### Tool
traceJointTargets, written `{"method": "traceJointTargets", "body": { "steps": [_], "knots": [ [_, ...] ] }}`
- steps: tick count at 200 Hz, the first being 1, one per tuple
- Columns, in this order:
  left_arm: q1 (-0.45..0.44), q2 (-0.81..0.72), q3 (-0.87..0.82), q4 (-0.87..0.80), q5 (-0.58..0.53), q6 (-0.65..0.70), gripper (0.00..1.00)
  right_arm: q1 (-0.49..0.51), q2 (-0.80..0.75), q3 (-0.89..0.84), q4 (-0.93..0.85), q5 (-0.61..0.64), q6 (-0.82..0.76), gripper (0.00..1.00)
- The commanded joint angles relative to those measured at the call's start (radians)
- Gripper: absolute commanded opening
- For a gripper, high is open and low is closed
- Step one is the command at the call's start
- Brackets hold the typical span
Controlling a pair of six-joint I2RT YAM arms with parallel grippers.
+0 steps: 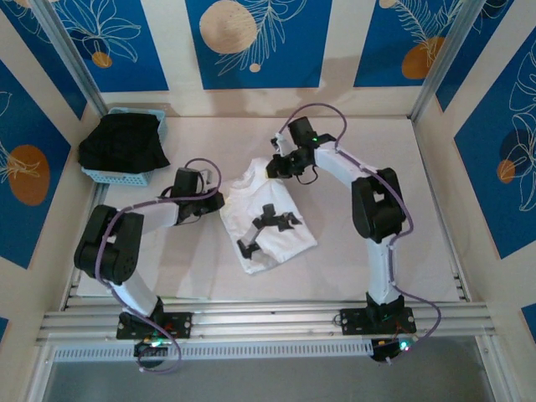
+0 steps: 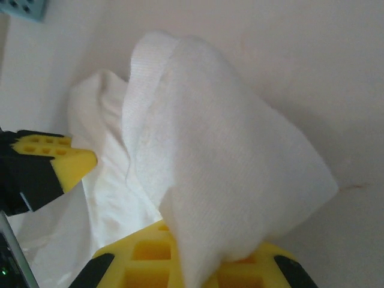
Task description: Fold the inside-out t-shirt
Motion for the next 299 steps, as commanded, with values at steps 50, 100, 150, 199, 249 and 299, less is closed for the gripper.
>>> {"method": "traceJointTargets", "body": {
  "steps": [50, 100, 150, 199, 249, 299],
  "knots": [
    [0.013, -0.013, 0.32, -0.005, -0.007, 0.146, 0.0, -0.069, -0.073, 0.119, 0.208, 0.006, 0.049, 0.0],
    [0.012, -0.031, 0.561, -0.086, -0.025, 0.217, 0.0, -0.119, -0.085, 0.359, 0.146, -0.056, 0.014, 0.0],
    [-0.013, -0.16, 0.284, 0.046, 0.041, 0.206, 0.0, -0.092, -0.26, -0.039, 0.27, -0.093, 0.058, 0.0],
    [-0.131, -0.382, -0.162, 0.247, 0.09, 0.066, 0.0, -0.029, -0.518, -0.593, 0.427, -0.078, 0.177, 0.03],
    [-0.224, -0.481, -0.317, 0.241, 0.072, 0.019, 0.0, 0.009, -0.629, -0.796, 0.395, 0.011, 0.247, 0.04],
    [-0.193, -0.368, -0.23, 0.191, -0.038, 0.132, 0.0, -0.033, -0.566, -0.75, 0.363, 0.031, 0.219, 0.05]
  ]
}}
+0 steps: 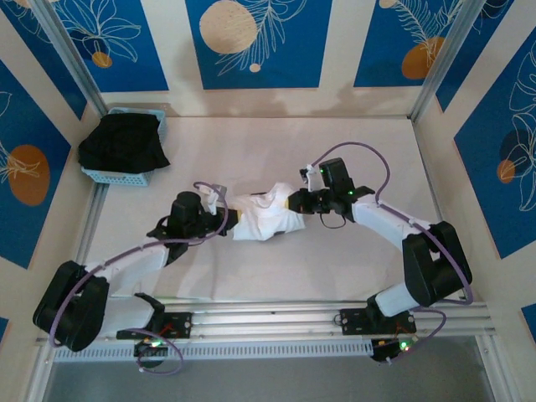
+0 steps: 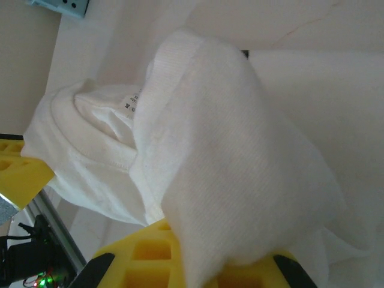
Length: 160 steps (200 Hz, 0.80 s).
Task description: Fold the inside-out t-shirt
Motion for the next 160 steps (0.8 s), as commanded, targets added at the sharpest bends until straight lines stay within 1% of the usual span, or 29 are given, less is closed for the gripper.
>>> {"method": "traceJointTargets", "body": {
  "steps": [1, 37, 57, 70, 80, 92, 100, 111, 124, 134, 144, 152, 160],
  "knots": [
    [0.03, 0.057, 0.059, 0.017, -0.065, 0.06, 0.0, -0.022, 0.038, 0.04, -0.006, 0.019, -0.005, 0.05],
    [0.086, 0.173, 0.125, 0.027, -0.104, 0.096, 0.0, -0.048, 0.189, 0.162, -0.041, 0.033, -0.028, 0.05],
    [0.093, 0.275, 0.164, 0.047, -0.129, 0.123, 0.0, -0.048, 0.313, 0.262, -0.091, 0.08, -0.05, 0.06],
    [0.099, 0.356, 0.2, 0.046, -0.139, 0.126, 0.0, -0.053, 0.413, 0.354, -0.17, 0.121, -0.059, 0.09],
    [0.103, 0.42, 0.225, 0.037, -0.168, 0.122, 0.01, -0.053, 0.481, 0.417, -0.224, 0.151, -0.065, 0.15],
    [0.109, 0.489, 0.266, 0.008, -0.178, 0.122, 0.09, -0.057, 0.535, 0.487, -0.289, 0.188, -0.08, 0.22],
    [0.108, 0.511, 0.295, -0.033, -0.184, 0.122, 0.18, -0.061, 0.544, 0.511, -0.32, 0.211, -0.093, 0.28],
    [0.109, 0.512, 0.316, -0.083, -0.189, 0.117, 0.28, -0.067, 0.509, 0.5, -0.336, 0.232, -0.112, 0.36],
    [0.109, 0.487, 0.308, -0.098, -0.189, 0.113, 0.39, -0.074, 0.445, 0.462, -0.351, 0.244, -0.128, 0.44],
    [0.109, 0.472, 0.301, -0.109, -0.185, 0.114, 0.45, -0.08, 0.402, 0.426, -0.355, 0.235, -0.132, 0.5],
    [0.109, 0.466, 0.301, -0.13, -0.185, 0.122, 0.5, -0.087, 0.37, 0.385, -0.346, 0.196, -0.126, 0.55],
    [0.109, 0.469, 0.305, -0.147, -0.195, 0.125, 0.53, -0.089, 0.367, 0.37, -0.341, 0.162, -0.118, 0.64],
    [0.109, 0.473, 0.313, -0.167, -0.2, 0.133, 0.55, -0.086, 0.376, 0.364, -0.334, 0.132, -0.113, 0.67]
  ]
}}
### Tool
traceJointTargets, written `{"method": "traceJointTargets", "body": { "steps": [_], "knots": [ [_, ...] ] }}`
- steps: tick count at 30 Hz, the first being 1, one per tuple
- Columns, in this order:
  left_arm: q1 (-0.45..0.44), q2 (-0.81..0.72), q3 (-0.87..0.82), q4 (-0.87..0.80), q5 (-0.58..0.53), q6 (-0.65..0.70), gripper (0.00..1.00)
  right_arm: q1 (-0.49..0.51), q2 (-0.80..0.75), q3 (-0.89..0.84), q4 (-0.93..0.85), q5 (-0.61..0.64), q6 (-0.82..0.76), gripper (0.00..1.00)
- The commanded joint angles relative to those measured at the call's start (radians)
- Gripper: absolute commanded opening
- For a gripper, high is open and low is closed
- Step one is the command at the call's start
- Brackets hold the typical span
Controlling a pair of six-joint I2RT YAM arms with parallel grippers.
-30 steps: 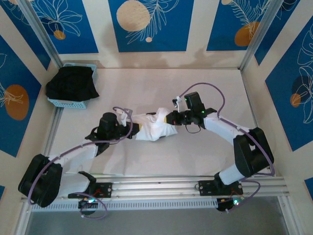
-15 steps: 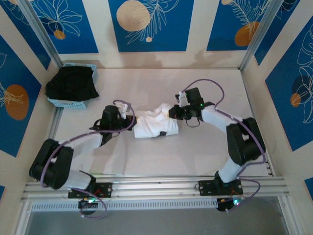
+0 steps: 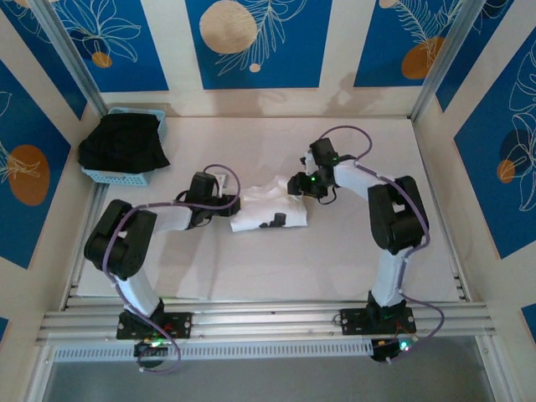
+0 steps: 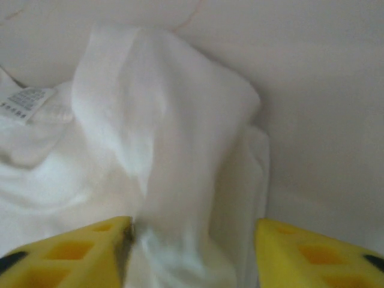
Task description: Fold the inside-out t-shirt
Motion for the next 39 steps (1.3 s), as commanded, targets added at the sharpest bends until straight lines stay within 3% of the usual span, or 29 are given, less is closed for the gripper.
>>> {"method": "traceJointTargets", "body": {
  "steps": [1, 9, 12, 14, 16, 20, 24, 28, 30, 33, 39],
  "knots": [
    [0.008, -0.019, 0.032, -0.084, -0.017, 0.023, 0.56, -0.005, -0.04, -0.037, -0.037, -0.07, -0.005, 0.67],
    [0.008, -0.045, 0.064, -0.17, -0.009, 0.015, 0.75, 0.015, 0.105, 0.012, -0.017, -0.145, 0.027, 0.69],
    [0.01, -0.093, 0.061, -0.209, -0.017, 0.019, 0.76, 0.034, 0.132, 0.021, -0.011, -0.181, 0.033, 0.64],
    [0.012, -0.136, 0.054, -0.236, -0.033, 0.023, 0.76, 0.043, 0.135, 0.02, -0.001, -0.209, 0.035, 0.48],
    [0.014, -0.19, 0.041, -0.265, -0.062, 0.023, 0.77, 0.036, 0.123, 0.021, -0.01, -0.215, 0.021, 0.23],
    [0.017, -0.31, 0.012, -0.337, -0.115, 0.027, 0.82, -0.041, 0.039, 0.002, -0.067, -0.146, -0.049, 0.03],
    [0.016, -0.447, -0.016, -0.42, -0.12, 0.027, 0.82, -0.129, -0.093, -0.019, -0.219, 0.123, -0.217, 0.0],
    [0.015, -0.568, -0.07, -0.446, -0.05, -0.046, 0.79, -0.219, -0.14, 0.002, -0.337, 0.576, -0.338, 0.0],
    [0.014, -0.59, -0.079, -0.455, 0.007, -0.08, 0.78, -0.279, -0.145, 0.021, -0.334, 0.692, -0.369, 0.0],
    [0.01, -0.597, -0.074, -0.496, 0.052, -0.09, 0.77, -0.376, -0.149, 0.047, -0.247, 0.778, -0.443, 0.02],
    [0.008, -0.646, -0.111, -0.497, -0.004, -0.09, 0.77, -0.481, 0.013, 0.175, -0.114, 0.914, -0.581, 0.09]
  ]
}}
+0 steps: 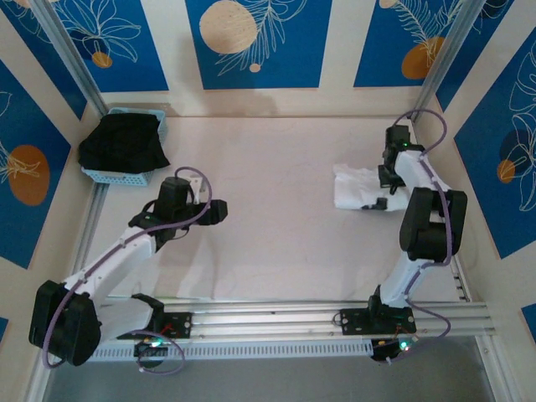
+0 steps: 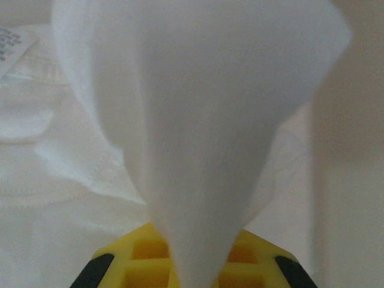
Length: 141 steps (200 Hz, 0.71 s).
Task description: Fold the inside-out t-shirt
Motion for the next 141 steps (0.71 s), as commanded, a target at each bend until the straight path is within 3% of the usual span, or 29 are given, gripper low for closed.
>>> {"method": "traceJointTargets", "body": {
  "steps": [1, 17, 32, 47, 65, 93, 108, 118, 141],
  "knots": [
    [0.002, -0.044, -0.029, -0.027, -0.009, -0.021, 0.77, -0.035, 0.104, 0.098, 0.099, 0.162, -0.117, 0.11],
    [0.002, -0.054, -0.032, -0.029, -0.022, -0.016, 0.78, -0.057, 0.164, 0.183, 0.102, 0.214, -0.111, 0.25],
    [0.001, -0.059, -0.024, -0.041, -0.047, 0.0, 0.78, -0.061, 0.212, 0.304, -0.011, 0.24, -0.046, 0.4],
    [0.004, -0.063, -0.016, -0.045, -0.101, 0.022, 0.8, -0.046, 0.224, 0.398, -0.151, 0.239, 0.066, 0.46],
    [0.009, -0.072, 0.003, -0.047, -0.206, 0.056, 0.84, 0.004, 0.152, 0.364, -0.169, 0.212, 0.12, 0.56],
    [0.013, -0.127, -0.007, -0.012, -0.428, 0.1, 0.96, 0.14, -0.103, 0.115, -0.03, 0.035, 0.193, 0.76],
    [0.013, -0.181, -0.039, 0.03, -0.548, 0.123, 1.0, 0.23, -0.272, -0.072, 0.116, -0.08, 0.214, 0.95],
    [0.016, -0.219, -0.079, 0.082, -0.614, 0.142, 1.0, 0.284, -0.362, -0.179, 0.205, -0.126, 0.227, 1.0],
    [0.02, -0.283, -0.199, 0.25, -0.735, 0.213, 1.0, 0.366, -0.518, -0.409, 0.391, -0.131, 0.261, 0.99]
  ]
}}
